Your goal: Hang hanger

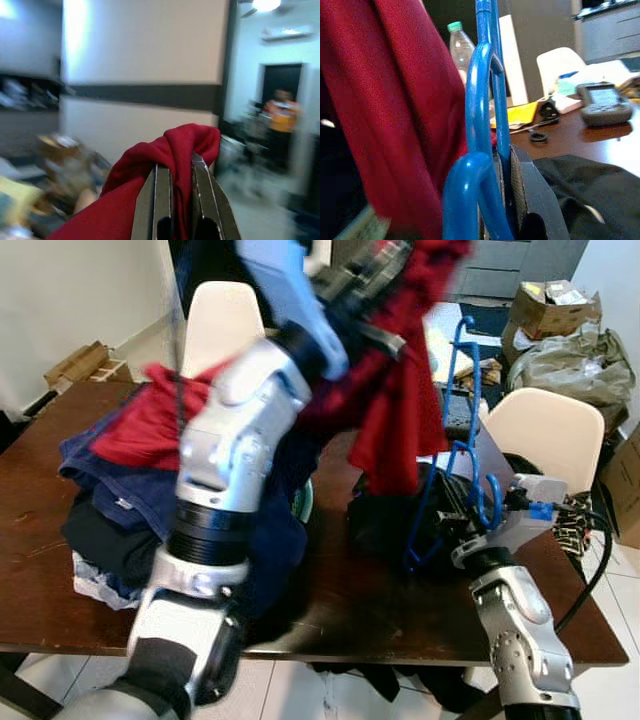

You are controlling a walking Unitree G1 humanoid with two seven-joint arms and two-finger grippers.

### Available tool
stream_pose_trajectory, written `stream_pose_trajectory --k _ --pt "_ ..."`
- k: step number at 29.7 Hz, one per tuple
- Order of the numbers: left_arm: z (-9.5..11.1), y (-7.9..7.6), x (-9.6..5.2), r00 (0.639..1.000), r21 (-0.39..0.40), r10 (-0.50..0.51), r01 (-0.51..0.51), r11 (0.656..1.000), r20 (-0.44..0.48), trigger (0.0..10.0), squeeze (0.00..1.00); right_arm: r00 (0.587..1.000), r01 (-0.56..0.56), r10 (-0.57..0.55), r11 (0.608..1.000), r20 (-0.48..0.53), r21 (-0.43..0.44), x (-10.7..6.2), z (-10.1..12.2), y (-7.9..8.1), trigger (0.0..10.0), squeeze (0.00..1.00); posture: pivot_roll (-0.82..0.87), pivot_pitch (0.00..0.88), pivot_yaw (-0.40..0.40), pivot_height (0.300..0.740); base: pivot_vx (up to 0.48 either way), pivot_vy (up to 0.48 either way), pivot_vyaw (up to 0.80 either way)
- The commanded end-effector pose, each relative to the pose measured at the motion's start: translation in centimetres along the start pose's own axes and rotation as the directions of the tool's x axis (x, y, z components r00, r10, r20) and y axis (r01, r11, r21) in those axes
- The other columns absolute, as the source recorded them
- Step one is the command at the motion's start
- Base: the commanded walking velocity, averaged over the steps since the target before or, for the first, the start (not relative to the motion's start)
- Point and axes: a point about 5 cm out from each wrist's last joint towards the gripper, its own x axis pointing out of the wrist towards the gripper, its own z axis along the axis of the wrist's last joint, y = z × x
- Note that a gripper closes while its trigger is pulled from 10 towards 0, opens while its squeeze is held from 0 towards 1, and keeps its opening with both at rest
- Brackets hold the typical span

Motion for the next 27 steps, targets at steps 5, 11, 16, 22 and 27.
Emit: stream_pose_trajectory --k 5,11,16,22,27 --pt "-5.7 -2.9 -0.6 0.986 -0.134 -0.087 0.067 0.989 -0.144 0.0 0.0 0.994 0.111 -0.112 0.993 -0.01 -0.051 -0.2 0.0 -2.0 10.0 0.0 0.1 0.023 0.009 0.74 0.0 0.0 0.0" --pt "-7.8 -4.7 -1.2 0.973 -0.19 -0.137 0.101 0.977 -0.188 0.0 0.0 0.99 0.141 -0.142 0.987 -0.016 -0.073 -0.2 0.0 -2.5 10.0 0.0 0.09 0.022 0.009 0.74 0.0 0.0 0.0" --pt "-8.8 -6.0 -1.4 0.962 -0.246 -0.188 0.137 0.96 -0.2 0.0 0.0 0.983 0.178 -0.18 0.98 -0.021 -0.091 -0.3 -0.1 -3.0 10.0 0.0 0.09 0.021 0.012 0.74 0.0 0.0 0.0" --pt "-7.7 -5.2 -0.1 0.968 -0.217 -0.193 0.156 0.964 -0.161 0.0 0.0 0.972 0.229 -0.234 0.965 -0.029 -0.127 -0.5 -0.2 -3.9 10.0 0.0 0.08 0.021 0.017 0.74 0.0 0.0 0.0" --pt "-6.4 -4.2 0.6 0.976 -0.193 -0.175 0.148 0.97 -0.129 0.0 0.0 0.969 0.236 -0.243 0.962 -0.035 -0.137 -0.6 -0.4 -4.0 10.0 0.0 0.08 0.021 0.017 0.74 0.0 0.0 0.0"
